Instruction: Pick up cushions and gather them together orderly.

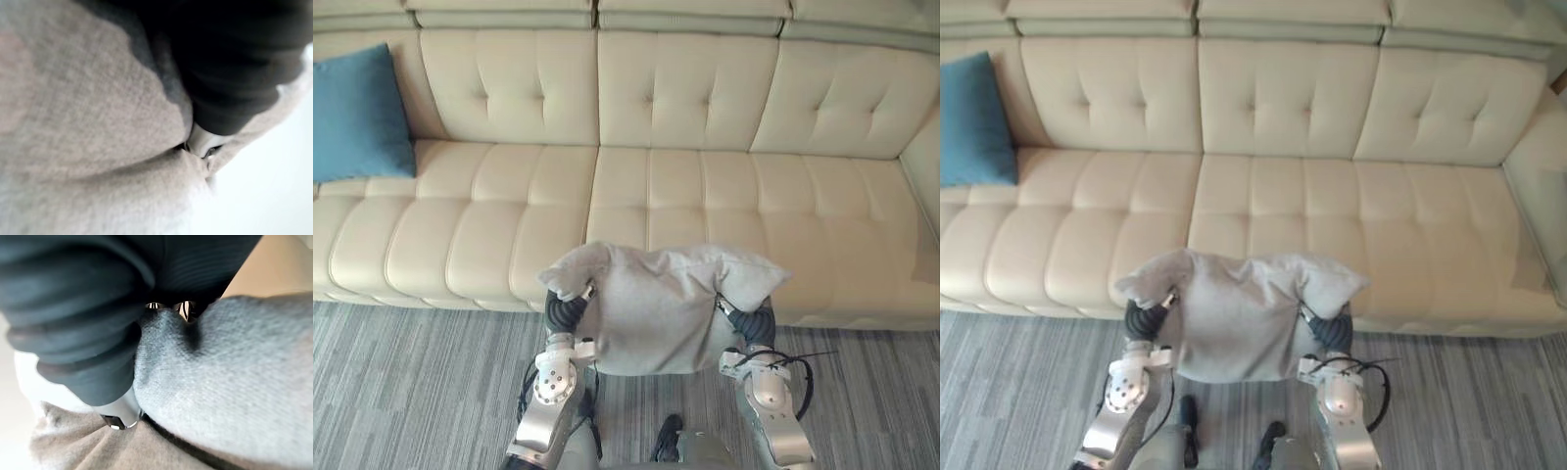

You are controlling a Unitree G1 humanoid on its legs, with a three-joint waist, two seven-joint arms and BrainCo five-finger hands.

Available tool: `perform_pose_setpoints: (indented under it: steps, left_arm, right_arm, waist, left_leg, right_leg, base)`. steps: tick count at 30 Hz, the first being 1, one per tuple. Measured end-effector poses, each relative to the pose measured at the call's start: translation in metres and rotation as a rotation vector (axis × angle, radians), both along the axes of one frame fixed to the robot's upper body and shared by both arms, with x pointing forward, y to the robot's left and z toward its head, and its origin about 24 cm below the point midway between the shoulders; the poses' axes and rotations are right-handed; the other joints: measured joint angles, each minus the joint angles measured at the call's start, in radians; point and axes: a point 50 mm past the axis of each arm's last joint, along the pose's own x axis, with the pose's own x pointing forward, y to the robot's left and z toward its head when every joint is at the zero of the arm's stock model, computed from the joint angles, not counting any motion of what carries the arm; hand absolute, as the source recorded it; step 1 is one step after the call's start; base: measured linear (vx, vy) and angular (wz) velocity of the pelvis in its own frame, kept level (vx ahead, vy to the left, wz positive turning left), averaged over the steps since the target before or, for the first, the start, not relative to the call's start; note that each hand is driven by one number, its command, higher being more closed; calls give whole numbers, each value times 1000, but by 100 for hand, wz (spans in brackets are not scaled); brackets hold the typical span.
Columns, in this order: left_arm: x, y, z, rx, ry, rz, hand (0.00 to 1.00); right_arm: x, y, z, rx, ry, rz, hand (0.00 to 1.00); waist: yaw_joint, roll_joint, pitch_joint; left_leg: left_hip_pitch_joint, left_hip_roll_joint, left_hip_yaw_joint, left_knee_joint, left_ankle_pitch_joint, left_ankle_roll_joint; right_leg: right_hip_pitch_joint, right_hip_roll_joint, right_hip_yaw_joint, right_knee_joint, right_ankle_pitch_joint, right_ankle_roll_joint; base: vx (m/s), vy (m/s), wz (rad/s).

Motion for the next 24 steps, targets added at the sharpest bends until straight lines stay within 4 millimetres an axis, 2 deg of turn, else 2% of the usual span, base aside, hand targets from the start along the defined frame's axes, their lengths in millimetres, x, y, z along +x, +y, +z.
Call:
perform_pose_setpoints:
  steps: [2, 3, 4, 5, 6, 7, 9, 10, 11, 12, 13, 14, 15, 16, 17, 18, 19, 20, 21, 22, 23, 24]
  left_arm:
    - [-1, 0, -1, -14, 7, -8, 100]
    - [-1, -1, -3, -24, 16, -14, 100]
    - [-2, -2, -4, -26, 18, -17, 100]
    - [-2, -3, -4, -27, 19, -27, 100]
    - [-1, -4, -4, -27, 18, -33, 100]
    - [-1, -5, -4, -26, 19, -37, 100]
    - [-1, -8, -4, -28, 24, -50, 100]
    - [-2, -9, -4, -23, 26, -59, 100]
    - [-1, -6, -5, -8, 30, -64, 100]
    - [0, -6, -4, -7, 27, -65, 100]
    - [1, -6, -4, -4, 25, -67, 100]
    - [2, -4, -2, 6, 18, -71, 100]
    - [4, -3, -1, 13, 14, -73, 100]
    - [6, -1, 0, 28, 9, -77, 100]
    - [7, 2, 1, 43, 3, -79, 100]
    - [7, 3, 2, 50, 1, -80, 100]
    - [7, 3, 2, 51, -3, -80, 100]
    - [7, 3, 3, 51, -8, -80, 100]
    - [7, 3, 4, 50, -10, -81, 100]
    - [7, 3, 4, 51, -10, -81, 100]
    - [7, 2, 4, 51, -10, -85, 100]
    - [7, 1, 3, 53, -8, -90, 100]
  right_arm:
    - [0, -2, 0, -11, -1, 3, 100]
    - [0, -3, 0, -13, 0, 0, 100]
    - [0, -3, 1, -14, -1, -3, 100]
    - [2, -6, 2, -17, -8, -13, 100]
    - [3, -6, 3, -20, -12, -15, 100]
    - [5, -7, 3, -26, -14, -17, 100]
    - [8, -11, 2, -43, -8, -23, 100]
    - [9, -11, 0, -42, 0, -33, 100]
    - [11, -8, -5, -27, 23, -38, 100]
    - [11, -8, -5, -25, 23, -38, 100]
    - [11, -7, -5, -24, 26, -38, 100]
    - [12, -7, -5, -21, 26, -37, 100]
    - [13, -7, -6, -22, 29, -38, 100]
    - [16, -4, -9, -13, 41, -38, 100]
    - [18, -2, -12, -7, 56, -32, 100]
    - [18, -1, -15, -8, 68, -26, 100]
    - [18, 0, -17, -10, 79, -17, 100]
    - [18, 0, -17, -10, 79, -14, 100]
    - [18, 0, -16, -11, 77, -13, 100]
    - [20, -1, -15, -14, 72, -13, 100]
    - [21, -1, -14, -15, 67, -13, 100]
    - [21, -1, -14, -14, 66, -13, 100]
  waist:
    - [4, 16, -7]
    - [5, 20, -12]
    - [9, 21, -17]
    - [6, 35, -25]
    - [5, 37, -26]
    - [5, 34, -25]
    - [6, 44, -35]
    - [13, 45, -42]
    - [11, 8, -60]
    - [14, 4, -63]
    - [15, -1, -66]
    - [16, -2, -67]
    - [15, -2, -67]
    - [13, 0, -66]
    - [11, 1, -65]
    - [10, 2, -64]
    - [6, 4, -64]
    - [-5, 2, -66]
    - [-12, 2, -67]
    - [-24, -1, -70]
    - [-39, -5, -72]
    - [-41, -17, -77]
  left_leg:
    - [-42, 33, 7, 120, 2, 0]
    - [-75, 52, 20, 173, -29, -5]
    - [-77, 53, 21, 147, -50, -8]
    - [-77, 47, 20, 37, -63, -13]
    - [-79, 43, 19, -12, -63, -13]
    - [-79, 32, 21, -84, -59, -15]
    - [-59, 21, 30, -224, -9, -27]
    - [-58, 18, 33, -213, 48, -13]
    - [-77, -16, 65, -139, -14, 19]
    - [-83, -24, 70, -119, -38, 26]
    - [-80, -40, 82, -87, -80, 41]
    - [-60, -58, 97, -76, -111, 60]
    - [-43, -66, 100, -83, -119, 67]
    - [-2, -75, 105, -110, -126, 78]
    - [53, -79, 103, -150, -127, 79]
    - [91, -81, 98, -182, -127, 79]
    - [143, -82, 92, -222, -126, 79]
    - [181, -88, 85, -251, -121, 74]
    - [195, -92, 79, -264, -119, 73]
    - [208, -100, 69, -273, -119, 72]
    - [209, -117, 53, -271, -119, 72]
    - [209, -139, 46, -269, -119, 72]
  right_leg:
    - [28, 5, 10, -27, -4, 5]
    - [46, 6, 13, -51, -4, 4]
    - [47, 5, 15, -54, -5, 2]
    - [50, -1, 16, -64, -3, 10]
    - [53, -6, 17, -70, 0, 16]
    - [67, -17, 16, -85, 6, 35]
    - [103, -29, 14, -114, 20, 89]
    - [128, -40, 25, -123, 16, 121]
    - [130, -89, 33, -120, 28, 143]
    - [126, -104, 39, -104, 29, 144]
    - [110, -138, 55, -41, 30, 143]
    - [54, -186, 83, 98, 40, 125]
    - [22, -207, 95, 178, 55, 103]
    - [-42, -233, 128, 326, 70, 65]
    - [-100, -223, 164, 470, 43, 57]
    - [-130, -202, 183, 534, 16, 52]
    - [-164, -153, 210, 571, -20, 52]
    - [-197, -96, 241, 536, -48, 57]
    - [-215, -63, 252, 492, -59, 52]
    - [-242, -16, 266, 392, -61, 52]
    - [-260, 26, 282, 242, -22, 45]
    - [-263, 36, 296, 146, 58, 29]
  base:
    - [40, 131, -18]
    - [44, 141, -17]
    - [106, 186, -14]
    - [128, 173, -4]
    - [152, 192, 0]
    - [163, 183, 0]
    - [216, 234, -6]
    - [363, 366, -11]
    - [378, 375, -11]
    - [401, 388, -3]
    - [331, 356, -9]
    - [329, 358, -10]
    - [326, 303, -12]
    - [318, 217, -6]
    - [319, 187, -6]
    - [285, 144, 2]
    - [271, 96, 15]
    - [256, 61, 25]
    - [260, -1, 34]
    - [280, -57, 45]
    - [274, -71, 49]
    - [267, -94, 60]
